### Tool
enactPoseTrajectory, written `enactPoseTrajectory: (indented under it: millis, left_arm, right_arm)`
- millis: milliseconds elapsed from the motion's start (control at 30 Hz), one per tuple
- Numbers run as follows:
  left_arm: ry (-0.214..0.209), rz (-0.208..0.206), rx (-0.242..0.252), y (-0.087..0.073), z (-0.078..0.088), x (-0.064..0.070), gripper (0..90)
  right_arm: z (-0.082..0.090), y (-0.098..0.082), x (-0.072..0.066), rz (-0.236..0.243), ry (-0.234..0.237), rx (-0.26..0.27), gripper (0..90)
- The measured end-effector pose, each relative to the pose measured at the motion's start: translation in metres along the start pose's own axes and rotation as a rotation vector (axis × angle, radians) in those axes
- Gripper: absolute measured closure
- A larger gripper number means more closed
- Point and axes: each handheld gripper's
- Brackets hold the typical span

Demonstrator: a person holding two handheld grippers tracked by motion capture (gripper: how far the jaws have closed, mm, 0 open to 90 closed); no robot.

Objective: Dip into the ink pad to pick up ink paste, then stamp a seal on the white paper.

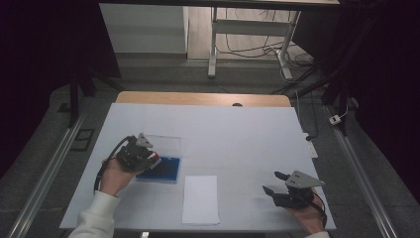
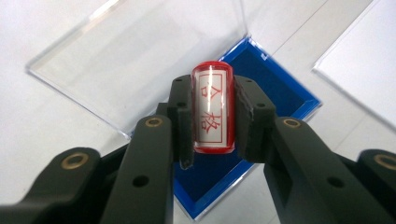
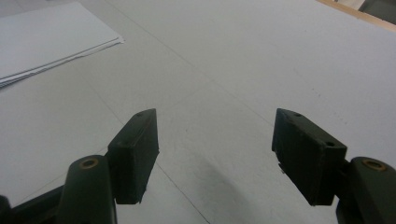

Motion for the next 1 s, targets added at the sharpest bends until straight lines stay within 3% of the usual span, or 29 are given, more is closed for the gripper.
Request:
enactPoseTrajectory:
  millis: [500,1000]
  left_arm:
    - [-0.051,0.004,0.085,0.004,0.023,0.001,70.2]
    - [-0.075,-0.006,0.102,0.006,0.026,0.004,70.3]
  right_arm:
    - [0.0,-0.001,0.001,-0.002,0.003,-0.006,31.2]
    - [-0.001,0.0,-0.001,0.003,0.004,-0.008,31.3]
Point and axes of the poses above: each handheld gripper's, and its own axes: z roughly backward along the jaws, y roughly out of its top, x roughly to its right, and after that the axes turned 4 degrees about x, right-handed
